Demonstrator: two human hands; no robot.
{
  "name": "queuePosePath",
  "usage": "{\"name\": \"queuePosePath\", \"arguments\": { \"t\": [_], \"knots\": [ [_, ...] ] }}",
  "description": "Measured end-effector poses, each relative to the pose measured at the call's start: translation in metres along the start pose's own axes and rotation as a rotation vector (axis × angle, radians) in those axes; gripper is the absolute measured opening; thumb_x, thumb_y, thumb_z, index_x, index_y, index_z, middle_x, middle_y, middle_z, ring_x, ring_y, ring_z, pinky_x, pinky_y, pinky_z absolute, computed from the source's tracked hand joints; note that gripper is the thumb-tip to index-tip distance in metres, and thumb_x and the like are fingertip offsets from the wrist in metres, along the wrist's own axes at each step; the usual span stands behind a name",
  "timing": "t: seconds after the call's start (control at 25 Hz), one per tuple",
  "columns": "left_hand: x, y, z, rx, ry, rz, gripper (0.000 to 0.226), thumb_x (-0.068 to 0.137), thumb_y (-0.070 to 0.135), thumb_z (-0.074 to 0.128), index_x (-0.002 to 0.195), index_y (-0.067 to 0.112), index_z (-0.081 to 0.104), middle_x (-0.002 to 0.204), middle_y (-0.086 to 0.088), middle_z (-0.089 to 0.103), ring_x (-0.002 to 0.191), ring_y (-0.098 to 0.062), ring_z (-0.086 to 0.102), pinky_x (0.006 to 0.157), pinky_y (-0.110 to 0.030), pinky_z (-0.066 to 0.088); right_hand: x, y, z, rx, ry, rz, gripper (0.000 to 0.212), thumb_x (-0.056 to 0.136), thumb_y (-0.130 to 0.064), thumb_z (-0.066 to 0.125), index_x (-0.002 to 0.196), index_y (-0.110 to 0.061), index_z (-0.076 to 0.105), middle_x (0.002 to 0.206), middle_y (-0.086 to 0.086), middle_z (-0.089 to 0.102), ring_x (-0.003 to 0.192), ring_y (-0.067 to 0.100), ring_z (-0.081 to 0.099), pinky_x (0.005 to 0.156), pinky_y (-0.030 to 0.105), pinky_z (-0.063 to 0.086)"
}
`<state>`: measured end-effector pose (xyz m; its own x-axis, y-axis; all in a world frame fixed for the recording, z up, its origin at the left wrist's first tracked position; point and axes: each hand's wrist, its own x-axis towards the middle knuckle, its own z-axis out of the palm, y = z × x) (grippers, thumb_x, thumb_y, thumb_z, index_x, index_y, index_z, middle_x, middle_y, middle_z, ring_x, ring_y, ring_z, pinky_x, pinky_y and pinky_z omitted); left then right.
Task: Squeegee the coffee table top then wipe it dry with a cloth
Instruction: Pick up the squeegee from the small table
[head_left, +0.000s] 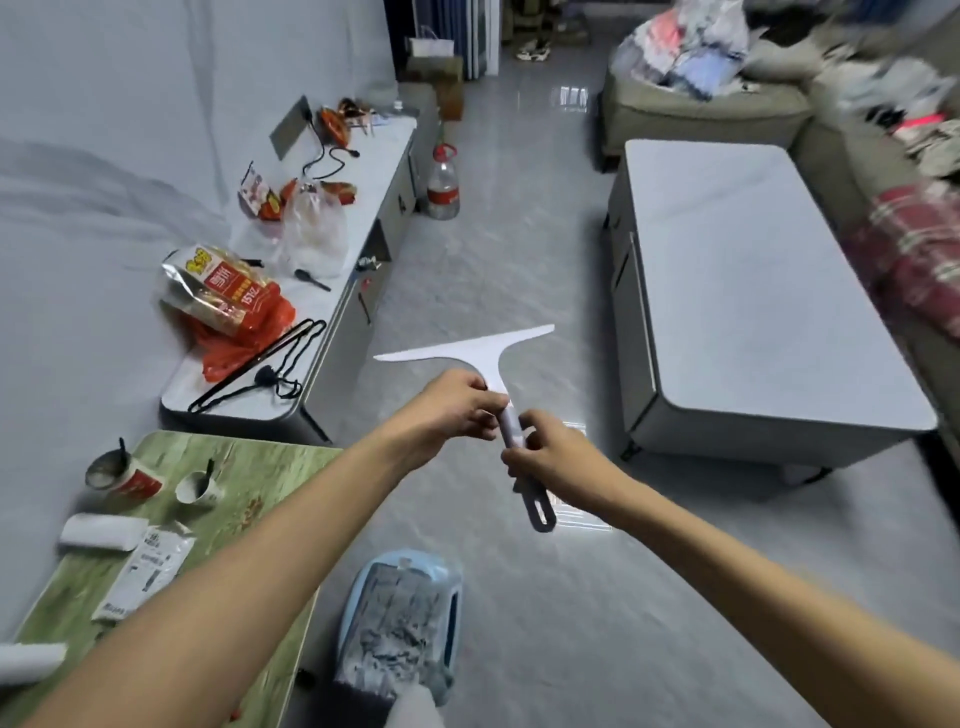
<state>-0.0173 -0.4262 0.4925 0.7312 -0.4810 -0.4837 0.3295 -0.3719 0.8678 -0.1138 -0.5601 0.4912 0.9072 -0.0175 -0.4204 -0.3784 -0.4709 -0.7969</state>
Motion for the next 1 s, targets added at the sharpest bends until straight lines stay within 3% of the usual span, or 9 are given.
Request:
{"name": "queuePosePath", "arguments": {
  "t": [0.08, 0.2, 0.32, 0.44, 0.6, 0.76, 0.88, 1.0],
  "knots": [
    [0.014, 0.033, 0.024, 0.062, -0.019, 0.030, 0.006, 0.088, 0.007, 0.061, 0.086, 0.006, 0.055, 0.075, -0.012, 0.055, 0.052, -0.013, 0.052, 0.052, -0.020, 0.049, 0.001, 0.000, -0.038, 0.063, 0.080, 0.035, 0.017, 0.085, -0.012, 0.053, 0.101, -0.011, 0.050, 0.077, 0.011, 0.064, 0.061, 0.025, 0.063, 0.060, 0.037, 0.053],
    [0.057, 0.068, 0.044, 0.243, -0.037, 0.058, 0.009, 0.089, 0.018, 0.061, 0.083, 0.012, 0.060, 0.081, -0.008, 0.060, 0.057, -0.015, 0.055, 0.055, -0.023, 0.044, 0.029, 0.011, -0.091, 0.056, 0.226, 0.081, 0.012, 0.079, -0.018, 0.050, 0.090, -0.013, 0.053, 0.071, 0.011, 0.058, 0.057, 0.024, 0.051, 0.055, 0.037, 0.041],
    [0.126, 0.093, 0.046, 0.652, -0.028, 0.143, 0.018, 0.087, 0.031, 0.061, 0.100, 0.018, 0.062, 0.090, -0.003, 0.067, 0.066, -0.018, 0.064, 0.062, -0.027, 0.047, 0.073, 0.027, -0.149, -0.103, 0.291, 0.140, 0.009, 0.081, -0.022, 0.051, 0.075, -0.017, 0.049, 0.076, 0.009, 0.060, 0.062, 0.026, 0.052, 0.055, 0.032, 0.038],
    [0.203, 0.129, 0.043, 1.048, -0.042, 0.238, 0.036, 0.085, 0.045, 0.060, 0.115, 0.025, 0.059, 0.107, 0.000, 0.070, 0.094, -0.023, 0.065, 0.077, -0.033, 0.049, 0.123, 0.047, -0.212, -0.201, 0.306, 0.215, 0.011, 0.087, -0.022, 0.050, 0.080, -0.014, 0.050, 0.083, 0.010, 0.061, 0.070, 0.025, 0.052, 0.057, 0.032, 0.036],
    [0.313, 0.212, 0.044, 1.192, -0.192, 0.326, 0.039, 0.087, 0.047, 0.058, 0.119, 0.025, 0.057, 0.118, -0.002, 0.068, 0.109, -0.024, 0.058, 0.086, -0.034, 0.047, 0.198, 0.056, -0.310, -0.151, 0.345, 0.310, 0.022, 0.090, -0.031, 0.045, 0.091, -0.010, 0.052, 0.092, 0.018, 0.064, 0.067, 0.026, 0.053, 0.059, 0.032, 0.041],
    [0.422, 0.283, 0.060, 1.240, -0.294, 0.420, 0.034, 0.084, 0.051, 0.055, 0.111, 0.029, 0.056, 0.115, 0.000, 0.069, 0.103, -0.024, 0.060, 0.090, -0.041, 0.050, 0.255, 0.055, -0.396, -0.048, 0.361, 0.363, 0.026, 0.093, -0.033, 0.044, 0.098, -0.010, 0.053, 0.081, 0.012, 0.062, 0.059, 0.023, 0.052, 0.055, 0.034, 0.042],
    [0.518, 0.325, 0.074, 1.301, -0.382, 0.433, 0.036, 0.083, 0.053, 0.053, 0.112, 0.032, 0.054, 0.114, -0.001, 0.068, 0.101, -0.026, 0.060, 0.089, -0.043, 0.050, 0.318, 0.074, -0.459, 0.033, 0.362, 0.428, 0.024, 0.093, -0.030, 0.044, 0.092, -0.007, 0.053, 0.081, 0.011, 0.060, 0.055, 0.022, 0.051, 0.051, 0.031, 0.040],
    [0.621, 0.365, 0.086, 1.328, -0.426, 0.392, 0.036, 0.085, 0.052, 0.054, 0.115, 0.032, 0.054, 0.115, 0.002, 0.067, 0.100, -0.024, 0.059, 0.088, -0.041, 0.050, 0.394, 0.101, -0.523, 0.111, 0.379, 0.455, 0.034, 0.093, -0.041, 0.044, 0.082, -0.010, 0.050, 0.080, 0.009, 0.057, 0.052, 0.024, 0.047, 0.048, 0.027, 0.034]
  ]
}}
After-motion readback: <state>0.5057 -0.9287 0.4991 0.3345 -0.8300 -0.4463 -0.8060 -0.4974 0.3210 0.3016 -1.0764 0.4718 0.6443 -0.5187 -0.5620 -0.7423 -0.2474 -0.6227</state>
